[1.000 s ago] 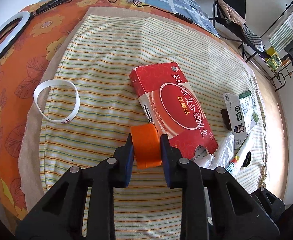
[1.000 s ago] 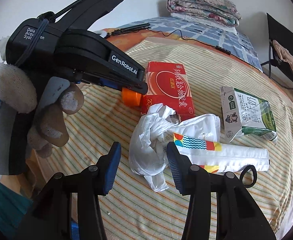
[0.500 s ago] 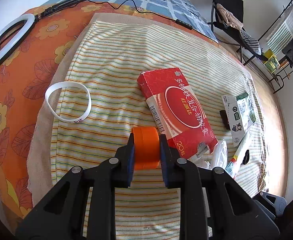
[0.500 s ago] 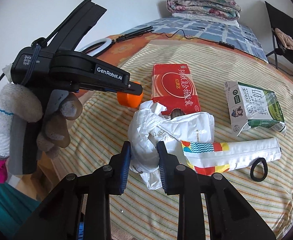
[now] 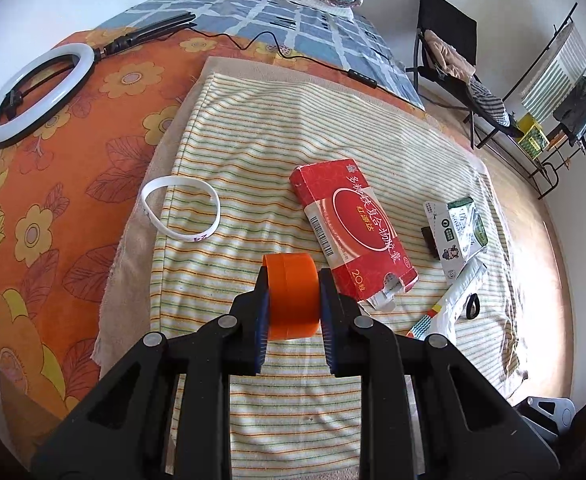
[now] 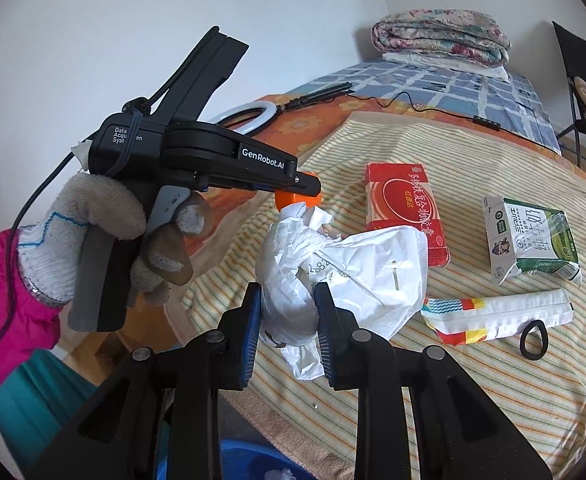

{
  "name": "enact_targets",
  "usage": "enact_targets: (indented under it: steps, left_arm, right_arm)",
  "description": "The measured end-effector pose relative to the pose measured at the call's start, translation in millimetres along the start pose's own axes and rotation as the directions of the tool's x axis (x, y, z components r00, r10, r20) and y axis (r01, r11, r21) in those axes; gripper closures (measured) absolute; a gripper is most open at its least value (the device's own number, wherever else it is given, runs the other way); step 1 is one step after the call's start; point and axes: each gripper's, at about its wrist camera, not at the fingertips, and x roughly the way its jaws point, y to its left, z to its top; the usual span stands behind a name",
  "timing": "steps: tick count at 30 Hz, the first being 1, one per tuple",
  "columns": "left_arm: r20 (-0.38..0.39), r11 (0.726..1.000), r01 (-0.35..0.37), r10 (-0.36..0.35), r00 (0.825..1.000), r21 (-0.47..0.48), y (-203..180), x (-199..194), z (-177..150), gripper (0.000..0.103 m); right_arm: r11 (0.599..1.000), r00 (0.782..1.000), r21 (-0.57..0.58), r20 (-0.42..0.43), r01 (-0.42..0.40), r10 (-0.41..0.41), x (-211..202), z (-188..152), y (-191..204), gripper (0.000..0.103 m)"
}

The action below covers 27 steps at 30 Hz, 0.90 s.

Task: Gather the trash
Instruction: 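Carry cap and tissues to the blue basket and open both tools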

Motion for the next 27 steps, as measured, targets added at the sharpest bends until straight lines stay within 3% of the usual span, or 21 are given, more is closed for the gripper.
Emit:
enact_targets:
  steps: [10,27]
  left_arm:
    - [0.033,0.999,0.011,-0.013,0.999,0.034,2.7,-38.7,-25.3,0.082]
    - [-0.057,0.973,0.115,-0.106,0.993,0.202,-51.0,-71.7,-133.9,0.082]
  right_arm:
    - [0.999,0.999,-0.019,0.019,-0.05,0.051,-26.6,-11.4,22.4,0.079]
    - [0.994,0.997,0.088,-0.055,0.059,-0.054,-83.0,-80.2,12.7,0.079]
